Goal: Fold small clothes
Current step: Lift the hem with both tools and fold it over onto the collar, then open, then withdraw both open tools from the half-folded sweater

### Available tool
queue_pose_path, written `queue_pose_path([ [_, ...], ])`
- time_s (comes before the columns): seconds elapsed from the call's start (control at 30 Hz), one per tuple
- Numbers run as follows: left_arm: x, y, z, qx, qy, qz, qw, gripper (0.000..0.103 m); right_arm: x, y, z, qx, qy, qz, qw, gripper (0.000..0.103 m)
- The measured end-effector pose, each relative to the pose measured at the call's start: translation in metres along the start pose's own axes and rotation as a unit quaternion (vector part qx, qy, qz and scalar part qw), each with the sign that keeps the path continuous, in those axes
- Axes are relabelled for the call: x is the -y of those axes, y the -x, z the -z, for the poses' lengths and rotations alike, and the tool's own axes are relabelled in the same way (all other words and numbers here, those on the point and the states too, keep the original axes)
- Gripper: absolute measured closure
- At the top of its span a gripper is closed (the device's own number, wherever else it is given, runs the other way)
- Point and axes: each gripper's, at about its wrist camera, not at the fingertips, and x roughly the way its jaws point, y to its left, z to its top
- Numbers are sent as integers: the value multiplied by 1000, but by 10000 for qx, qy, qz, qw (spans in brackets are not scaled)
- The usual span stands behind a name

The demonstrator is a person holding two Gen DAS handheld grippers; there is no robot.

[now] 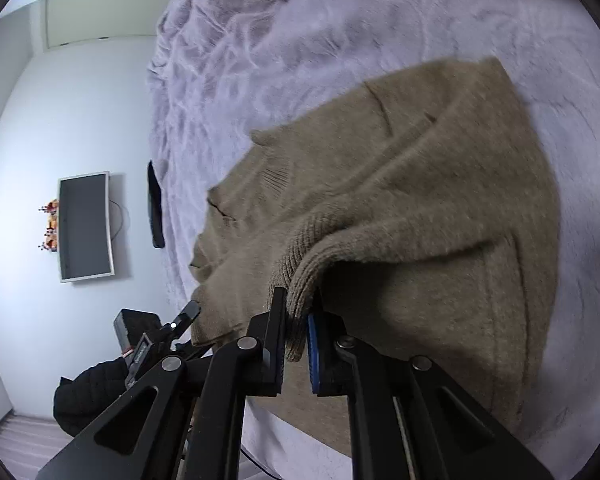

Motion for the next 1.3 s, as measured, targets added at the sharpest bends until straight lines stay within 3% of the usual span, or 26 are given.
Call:
queue_pose_path([
  [0.13, 10, 5, -26, 402, -41, -25, 9992, 39, -11, 19, -15, 446, -11, -653, 9969, 94],
  [0.3, 9, 2, -60, 865, 134, -538, 9947, 39, 9, 26, -45, 1026, -630, -882, 9888, 89],
  [0.37, 14, 13, -66, 1075, 78, -591, 9924, 39, 15, 27, -54, 1059, -755, -599, 9897, 73],
  [0.47, 30, 29, -65, 1176, -451, -891, 9880, 39, 4, 37, -51, 1097, -400, -210, 9929, 47],
  [0.57, 41, 28, -49, 921, -1124, -1390, 9796, 39, -18, 51, -36, 1229, 213, 310, 9917, 47],
  [0.63, 41, 18, -35, 679, -1365, -1617, 9750, 39, -30, 51, -25, 1075, 643, 469, 9910, 56],
  [0.77, 21, -14, -12, 240, -1244, -2007, 9714, 39, -40, 20, -16, 513, 1270, 1268, 9824, 60],
  [0.87, 10, -20, -1, 324, -1203, -2104, 9696, 39, -22, 4, -17, 408, 1177, 1757, 9765, 60],
  [0.97, 13, -12, 2, 341, -1286, -2261, 9650, 39, -3, 11, -23, 609, 868, 1675, 9801, 61],
  [1.1, 10, 19, 11, 402, -1285, -2504, 9587, 39, -6, 39, -20, 968, 795, 2065, 9704, 57],
  [1.17, 5, 38, 17, 430, -1174, -2554, 9587, 39, -13, 55, -9, 990, 937, 2223, 9654, 44],
  [1.3, -1, 68, 44, 372, -977, -2619, 9594, 39, -17, 83, 25, 977, 980, 2118, 9675, 42],
])
